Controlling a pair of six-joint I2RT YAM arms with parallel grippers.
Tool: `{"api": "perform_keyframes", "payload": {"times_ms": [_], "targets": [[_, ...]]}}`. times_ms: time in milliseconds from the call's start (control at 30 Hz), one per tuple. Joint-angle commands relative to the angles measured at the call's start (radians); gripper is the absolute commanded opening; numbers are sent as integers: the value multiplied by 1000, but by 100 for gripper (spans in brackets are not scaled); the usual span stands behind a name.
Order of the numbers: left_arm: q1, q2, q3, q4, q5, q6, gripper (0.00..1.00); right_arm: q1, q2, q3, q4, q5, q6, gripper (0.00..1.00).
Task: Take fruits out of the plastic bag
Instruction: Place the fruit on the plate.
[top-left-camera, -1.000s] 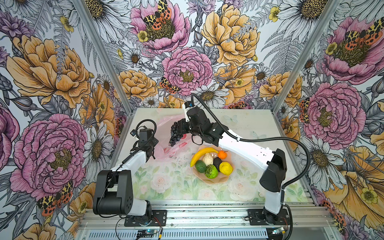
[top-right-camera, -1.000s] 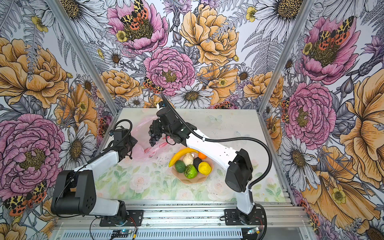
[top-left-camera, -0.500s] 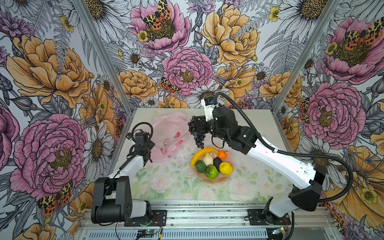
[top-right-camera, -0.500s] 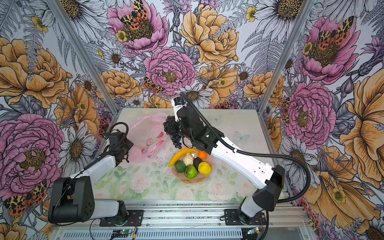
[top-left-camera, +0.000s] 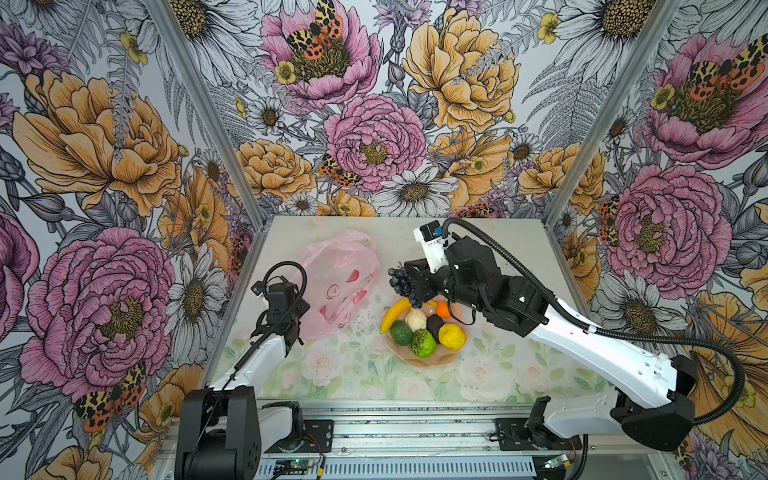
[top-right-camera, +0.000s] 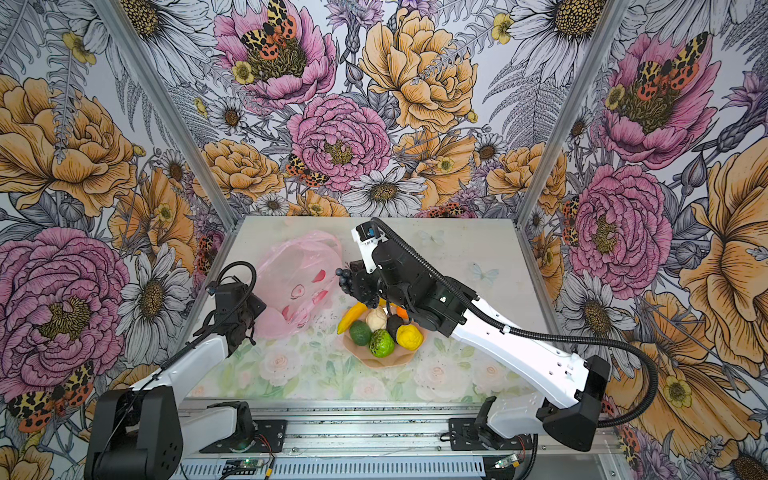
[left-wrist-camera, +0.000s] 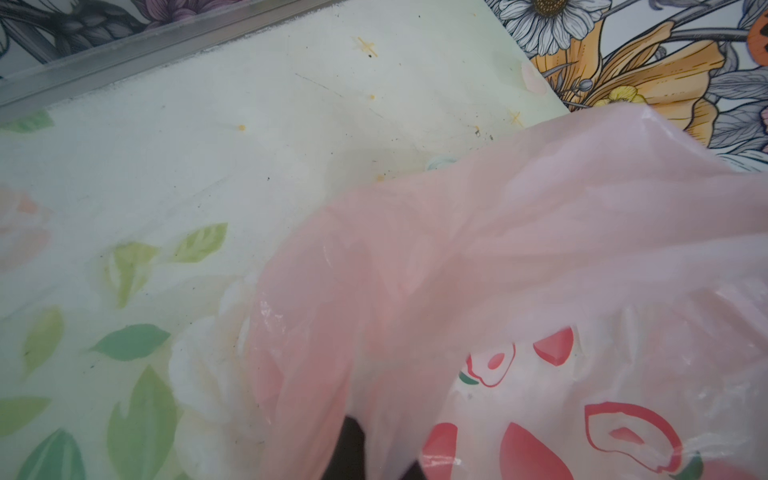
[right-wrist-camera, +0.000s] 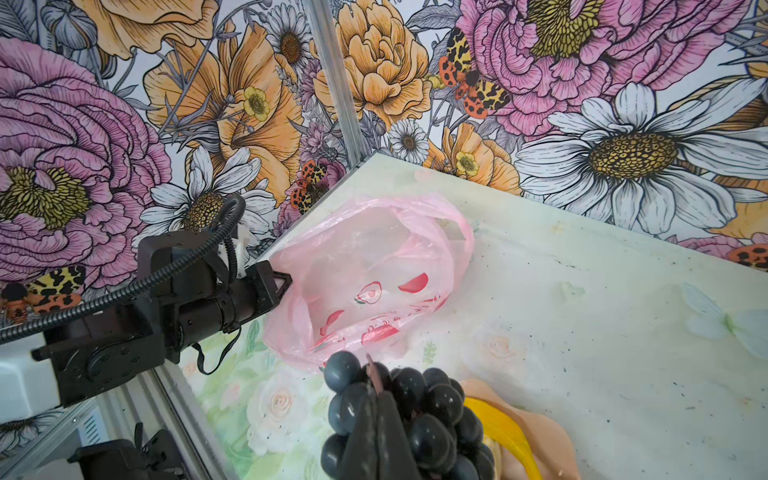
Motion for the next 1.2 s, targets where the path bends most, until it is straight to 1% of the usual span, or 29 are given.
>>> {"api": "perform_keyframes", "payload": {"times_ms": [0, 133, 267, 467, 733, 933, 1167], "targets": [[-2, -38, -23, -9, 40, 32, 0, 10, -51, -32, -2, -29, -33, 0], [-10, -68, -56, -16, 33, 47, 0, 23, -82, -77, -4, -50, -39, 0], [-8, -95, -97, -9, 31, 62, 0, 28, -98, -128, -2, -112, -69, 0], [-3, -150, -129, 3, 42, 71, 0, 31, -90, -182, -1, -180, -73, 0], [-4, -128, -121, 8, 48, 74, 0, 35, -104, -197, -1, -174, -68, 0], [-3, -129, -122, 8, 48, 72, 0, 37, -124, -231, -2, -209, -87, 0], [7, -127, -124, 13, 54, 68, 0, 36, -106, -273, 2, -222, -89, 0]]}}
